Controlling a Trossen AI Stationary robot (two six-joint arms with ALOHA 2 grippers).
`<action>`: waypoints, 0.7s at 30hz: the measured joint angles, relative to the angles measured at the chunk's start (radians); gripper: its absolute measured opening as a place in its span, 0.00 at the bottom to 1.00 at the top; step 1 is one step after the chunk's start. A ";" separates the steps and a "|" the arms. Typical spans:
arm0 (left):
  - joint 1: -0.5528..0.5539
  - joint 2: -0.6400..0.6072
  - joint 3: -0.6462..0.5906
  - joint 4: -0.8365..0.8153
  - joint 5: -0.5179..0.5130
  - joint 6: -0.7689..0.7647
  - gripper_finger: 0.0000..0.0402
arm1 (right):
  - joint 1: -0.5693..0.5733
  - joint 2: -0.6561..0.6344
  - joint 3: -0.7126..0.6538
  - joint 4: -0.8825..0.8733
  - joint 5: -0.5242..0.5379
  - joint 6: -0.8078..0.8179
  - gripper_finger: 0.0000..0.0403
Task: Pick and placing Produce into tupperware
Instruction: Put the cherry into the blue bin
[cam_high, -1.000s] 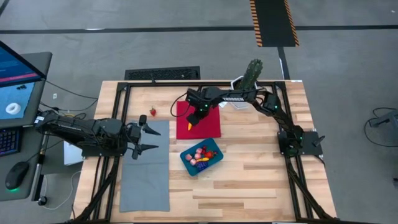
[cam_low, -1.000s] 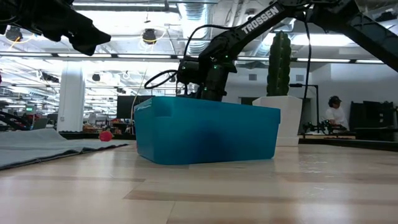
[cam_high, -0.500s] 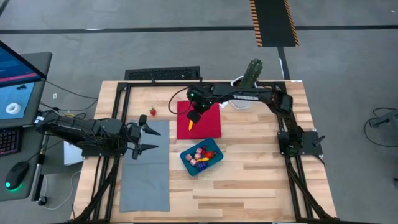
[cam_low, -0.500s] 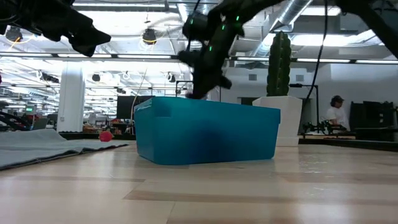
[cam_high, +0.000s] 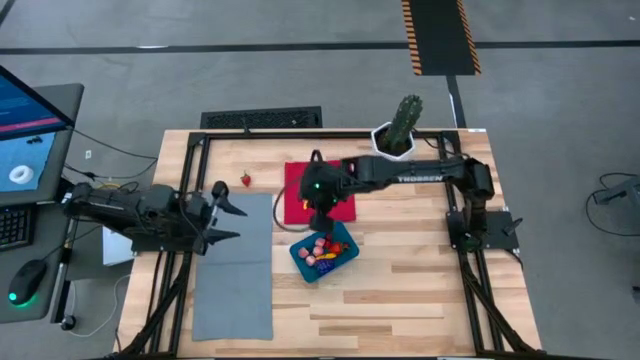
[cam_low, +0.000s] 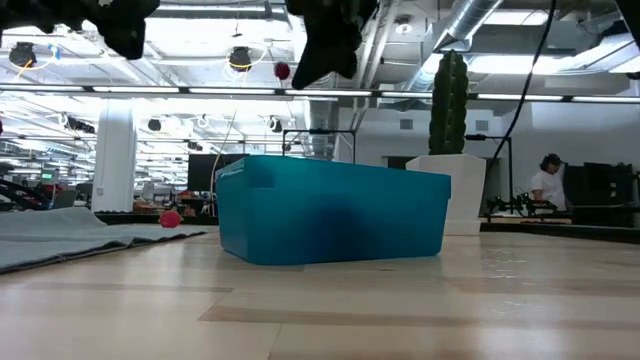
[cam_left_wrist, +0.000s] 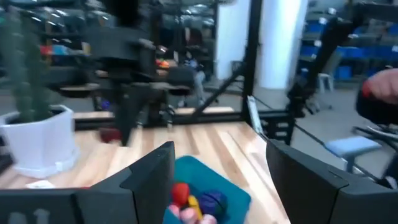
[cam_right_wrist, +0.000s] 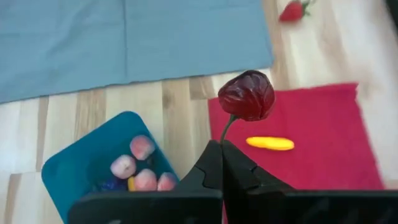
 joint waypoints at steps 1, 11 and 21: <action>0.000 -0.023 0.000 -0.012 -0.020 -0.001 0.61 | 0.013 -0.004 0.000 -0.001 0.015 -0.011 0.03; 0.000 -0.192 0.000 -0.222 -0.193 -0.065 0.61 | 0.042 -0.195 -0.177 0.143 0.010 -0.028 0.03; 0.000 -0.197 0.000 -0.269 -0.246 -0.031 0.61 | 0.097 -0.534 -0.734 0.686 -0.154 0.057 0.03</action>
